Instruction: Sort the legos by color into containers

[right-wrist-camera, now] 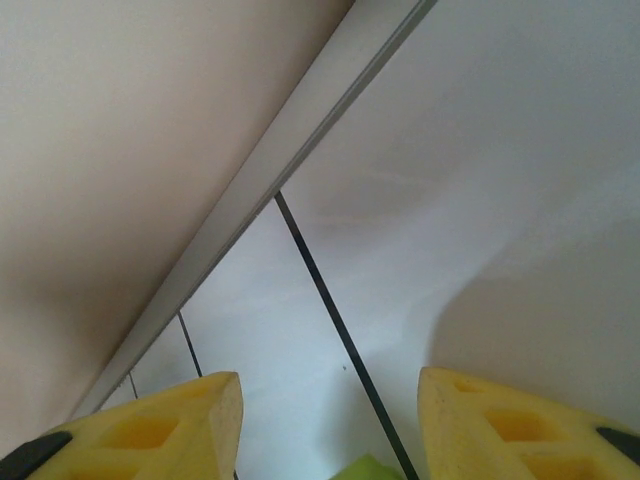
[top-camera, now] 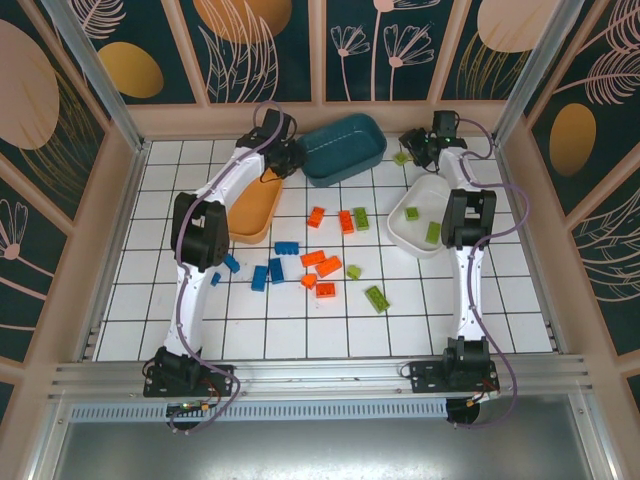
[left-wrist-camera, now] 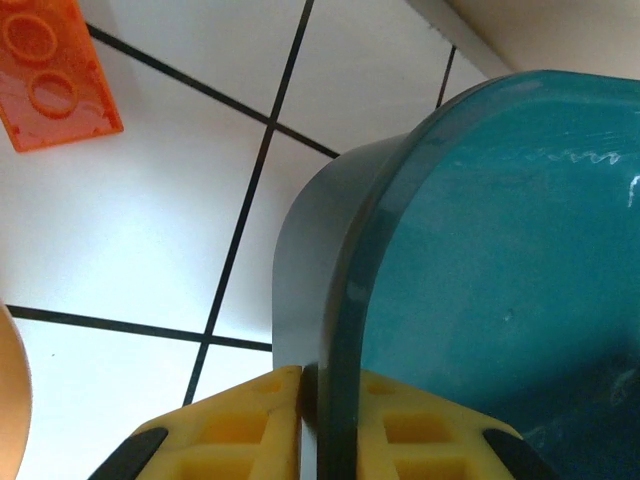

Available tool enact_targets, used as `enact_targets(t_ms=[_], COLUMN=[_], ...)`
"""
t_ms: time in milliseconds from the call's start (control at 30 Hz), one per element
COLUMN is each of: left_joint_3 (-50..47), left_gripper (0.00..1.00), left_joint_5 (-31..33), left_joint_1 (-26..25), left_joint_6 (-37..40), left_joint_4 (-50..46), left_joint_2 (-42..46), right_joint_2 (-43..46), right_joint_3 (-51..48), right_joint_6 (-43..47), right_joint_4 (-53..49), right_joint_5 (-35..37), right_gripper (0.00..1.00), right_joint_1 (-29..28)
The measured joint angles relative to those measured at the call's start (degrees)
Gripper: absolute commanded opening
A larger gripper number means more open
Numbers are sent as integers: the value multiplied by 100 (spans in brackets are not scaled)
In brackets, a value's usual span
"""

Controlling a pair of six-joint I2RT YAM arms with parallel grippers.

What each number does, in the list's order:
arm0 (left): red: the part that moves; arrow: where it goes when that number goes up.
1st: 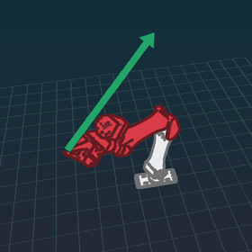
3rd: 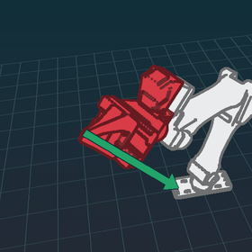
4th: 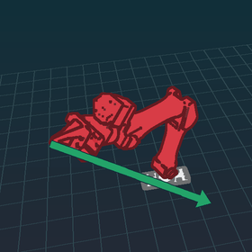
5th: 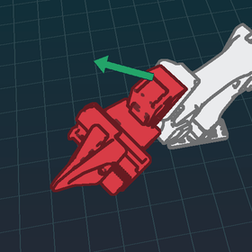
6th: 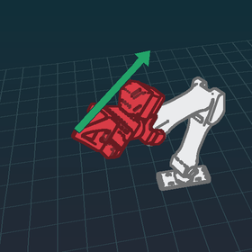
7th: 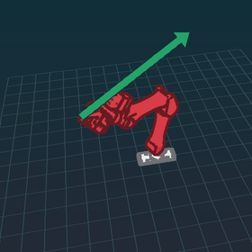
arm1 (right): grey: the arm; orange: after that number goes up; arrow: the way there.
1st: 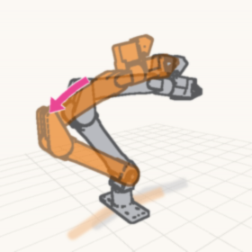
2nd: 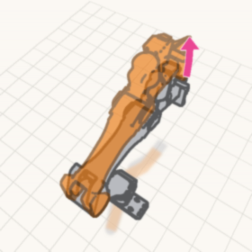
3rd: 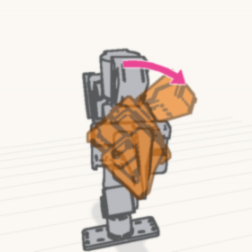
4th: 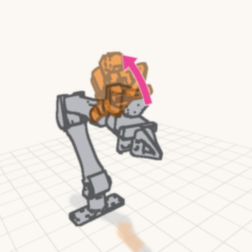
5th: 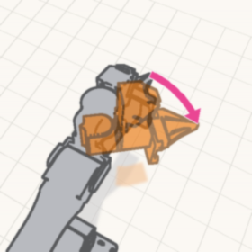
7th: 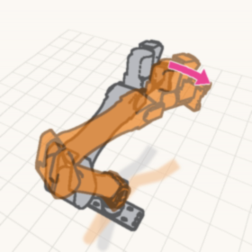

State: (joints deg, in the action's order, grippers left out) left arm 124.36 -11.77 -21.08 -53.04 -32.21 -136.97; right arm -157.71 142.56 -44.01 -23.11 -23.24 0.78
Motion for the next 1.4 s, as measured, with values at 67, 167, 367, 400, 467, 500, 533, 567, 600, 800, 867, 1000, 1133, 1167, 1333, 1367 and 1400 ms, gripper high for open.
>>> enact_targets(t_ms=[67,167,367,400,467,500,533,567,600,800,867,1000,1133,1167,1333,1367,1400], left_joint_3=[15,15,15,15,15,15,17,17,17,57,59,59,57,57,57,57,55], left_gripper=[16,16,16,16,16,16,16,16,16,16,16,16,16,16,15,15,15], left_joint_5=[-7,-48,-116,-120,-125,-127,-127,-127,-127,-127,-127,-127,-109,-103,4,26,28], left_joint_1=[22,46,153,173,208,221,238,249,262,310,332,424,492,503,533,535,535], left_joint_6=[0,0,0,0,2,0,2,2,2,2,9,46,116,140,304,339,354], left_joint_4=[-2,-13,-101,-111,-109,-109,-109,-109,-109,-111,-114,-166,-260,-289,-498,-549,-570], left_joint_2=[11,20,151,197,297,354,404,450,487,540,540,549,577,584,592,592,592], right_joint_2=[-140,-267,-348,-352,-352,-350,-348,-328,-280,459,577,802,1510,1705,2092,2092,2092], right_joint_3=[175,308,334,334,334,348,354,354,319,-667,-809,-1027,-2002,-2280,-2802,-2811,-2813], right_joint_6=[-138,-295,-326,-282,-125,15,164,330,507,1534,1832,2295,2540,2581,2719,2747,2771], right_joint_4=[42,151,236,223,107,33,-48,-136,-271,-1158,-1440,-1893,-1904,-1897,-1838,-1834,-1834], right_joint_5=[-184,-507,-1045,-1132,-1270,-1303,-1331,-1338,-1373,-1451,-1436,-1137,-372,-155,444,564,664], right_gripper=[46,45,45,45,45,45,45,45,46,47,47,51,55,55,55,55,55], right_joint_1=[42,114,131,116,72,46,17,-13,-48,-597,-850,-1335,-1725,-1825,-2111,-2122,-2124])
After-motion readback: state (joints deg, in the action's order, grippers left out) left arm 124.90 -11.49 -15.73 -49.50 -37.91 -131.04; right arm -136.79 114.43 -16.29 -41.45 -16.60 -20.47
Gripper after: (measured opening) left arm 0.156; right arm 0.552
